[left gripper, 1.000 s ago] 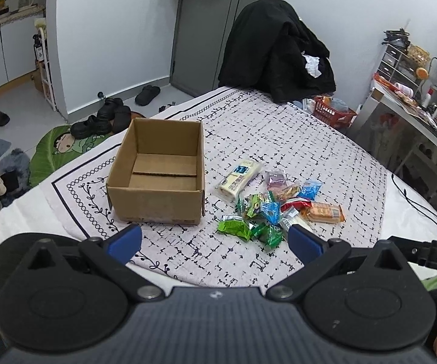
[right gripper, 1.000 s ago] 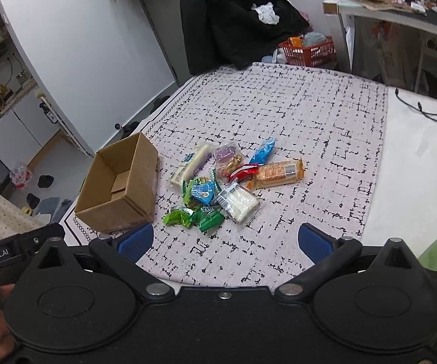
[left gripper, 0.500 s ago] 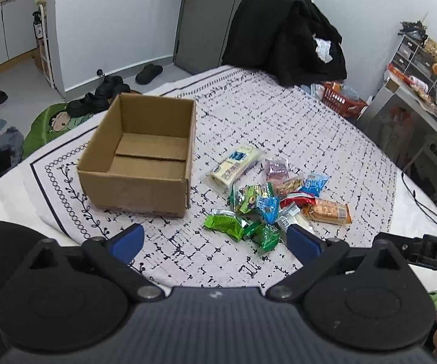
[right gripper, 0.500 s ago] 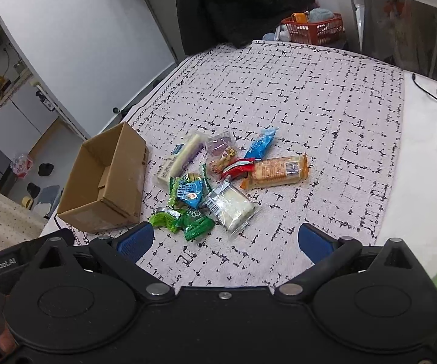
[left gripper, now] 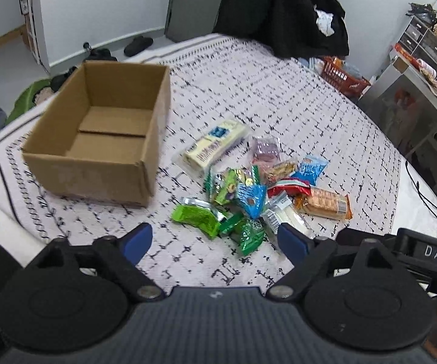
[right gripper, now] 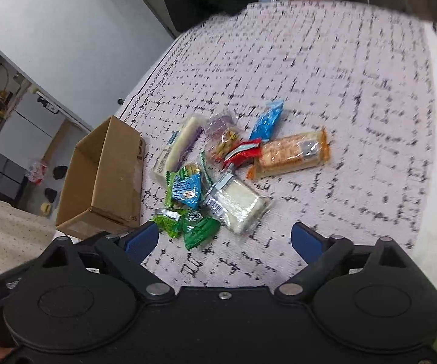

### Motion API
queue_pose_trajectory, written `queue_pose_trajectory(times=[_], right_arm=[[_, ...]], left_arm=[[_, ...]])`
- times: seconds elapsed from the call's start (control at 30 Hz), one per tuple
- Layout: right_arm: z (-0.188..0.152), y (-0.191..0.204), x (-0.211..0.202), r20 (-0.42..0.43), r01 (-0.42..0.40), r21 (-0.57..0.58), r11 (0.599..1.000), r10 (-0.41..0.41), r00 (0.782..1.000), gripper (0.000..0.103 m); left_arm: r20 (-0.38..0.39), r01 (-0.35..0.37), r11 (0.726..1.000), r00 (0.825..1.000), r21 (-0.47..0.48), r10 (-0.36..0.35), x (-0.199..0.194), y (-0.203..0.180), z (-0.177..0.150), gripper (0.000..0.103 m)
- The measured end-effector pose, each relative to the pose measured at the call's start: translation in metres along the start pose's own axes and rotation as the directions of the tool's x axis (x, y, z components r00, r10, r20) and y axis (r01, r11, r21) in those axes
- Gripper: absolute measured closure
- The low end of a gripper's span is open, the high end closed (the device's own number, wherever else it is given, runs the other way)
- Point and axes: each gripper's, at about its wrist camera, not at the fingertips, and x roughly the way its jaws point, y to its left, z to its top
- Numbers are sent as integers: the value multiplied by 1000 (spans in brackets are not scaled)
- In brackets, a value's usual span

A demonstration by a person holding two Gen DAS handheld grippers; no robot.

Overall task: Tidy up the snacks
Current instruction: 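Grasp the green candy packet with the left gripper while the right gripper grasps the clear white snack bag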

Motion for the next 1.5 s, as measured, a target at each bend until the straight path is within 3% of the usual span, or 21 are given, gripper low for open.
queue_pose_trajectory(times=[0.37, 0.5, 0.83, 1.2, 1.27, 1.37, 1.43, 1.5], right_arm=[[14, -32, 39, -65, -57, 160, 986, 68, 996, 11], [17, -41, 52, -91, -56, 208, 977, 77, 993, 16], [21, -52, 75, -128, -44, 259, 965, 79, 989, 18], [26, -52, 92, -162, -8, 248, 969, 49, 986, 18], [26, -51, 93, -161, -10, 242, 970, 50, 986, 18], [27, -49, 97, -166, -2, 234, 972, 42, 985, 17], [28, -45, 99, -168, 1, 210, 978, 35, 985, 16], [28, -41, 101, -173, 9, 191, 981, 24, 985, 16]], left_arm=[[-83, 6, 999, 996, -50, -11, 54, -5, 2, 31], [-117, 12, 998, 993, -64, -19, 72, -10, 2, 37], [-167, 19, 996, 985, -86, -34, 109, -20, 0, 39], [-162, -22, 993, 987, -113, 3, 126, -22, -7, 39], [-157, -22, 993, 988, -113, 4, 126, -23, -8, 48], [-145, -16, 993, 989, -115, -1, 124, -24, -10, 52], [-144, -1, 993, 989, -118, -16, 123, -25, -11, 64], [-144, 7, 993, 989, -122, -25, 120, -25, -12, 65]])
